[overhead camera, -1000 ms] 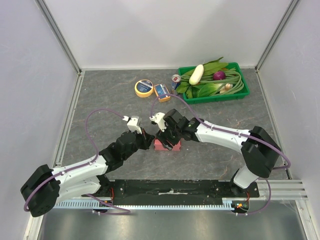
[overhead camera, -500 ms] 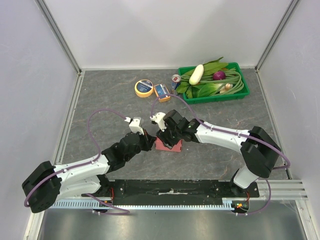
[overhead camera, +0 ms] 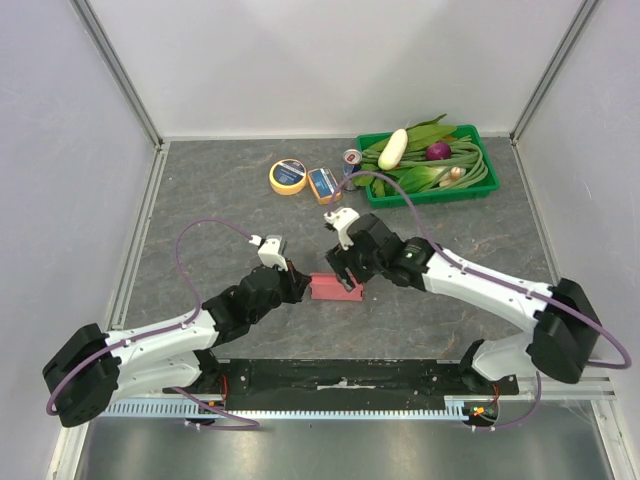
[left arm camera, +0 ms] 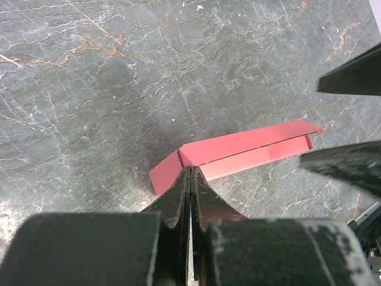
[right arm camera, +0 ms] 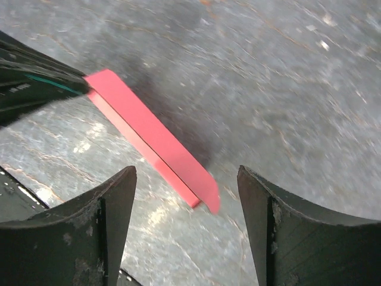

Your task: Fold the paper box

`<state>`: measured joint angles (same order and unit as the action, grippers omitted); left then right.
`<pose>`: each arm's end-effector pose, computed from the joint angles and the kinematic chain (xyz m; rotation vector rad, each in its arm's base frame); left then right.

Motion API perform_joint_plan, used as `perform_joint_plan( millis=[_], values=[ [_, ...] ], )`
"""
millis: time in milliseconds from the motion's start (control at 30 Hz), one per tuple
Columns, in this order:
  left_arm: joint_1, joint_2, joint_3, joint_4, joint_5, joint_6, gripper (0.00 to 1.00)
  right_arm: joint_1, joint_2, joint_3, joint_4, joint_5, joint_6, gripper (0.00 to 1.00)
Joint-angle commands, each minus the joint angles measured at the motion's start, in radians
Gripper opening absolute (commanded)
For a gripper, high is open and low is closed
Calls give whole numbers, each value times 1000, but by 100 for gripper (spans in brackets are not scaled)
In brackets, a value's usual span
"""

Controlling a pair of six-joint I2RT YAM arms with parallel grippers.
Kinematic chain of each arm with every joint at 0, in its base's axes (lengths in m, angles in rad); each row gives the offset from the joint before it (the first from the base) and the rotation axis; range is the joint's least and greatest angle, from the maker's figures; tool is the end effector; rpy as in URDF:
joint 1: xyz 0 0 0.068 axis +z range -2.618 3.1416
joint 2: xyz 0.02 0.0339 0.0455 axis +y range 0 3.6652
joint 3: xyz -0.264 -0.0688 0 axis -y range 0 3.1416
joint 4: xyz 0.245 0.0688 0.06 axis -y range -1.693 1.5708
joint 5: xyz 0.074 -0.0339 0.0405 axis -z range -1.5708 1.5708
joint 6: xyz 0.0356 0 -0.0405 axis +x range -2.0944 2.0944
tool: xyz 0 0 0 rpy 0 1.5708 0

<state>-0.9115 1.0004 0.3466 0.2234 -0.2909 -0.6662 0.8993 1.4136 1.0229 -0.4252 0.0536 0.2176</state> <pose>0.1347 -0.1571 0.1892 0.0596 2.0557 -0.7203 0.1901 0.2361 0.2566 -0.7898 2.3042 0.4563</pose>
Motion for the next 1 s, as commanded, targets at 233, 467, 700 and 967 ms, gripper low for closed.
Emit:
perform_joint_plan(
  millis=[233,467,700,967],
  values=[
    [-6,14,64,-99,-27,-12,2,-28,-231,-181,-97,178,169,57],
    [-6,29,92,-116,-21,-10,2,-28,-235,-242,43,154,117,43],
    [-7,24,117,-142,-19,-6,2,-28,-245,-268,103,118,106,39],
    [-7,35,137,-159,-14,-9,2,-26,-283,-291,147,106,92,34]
  ],
)
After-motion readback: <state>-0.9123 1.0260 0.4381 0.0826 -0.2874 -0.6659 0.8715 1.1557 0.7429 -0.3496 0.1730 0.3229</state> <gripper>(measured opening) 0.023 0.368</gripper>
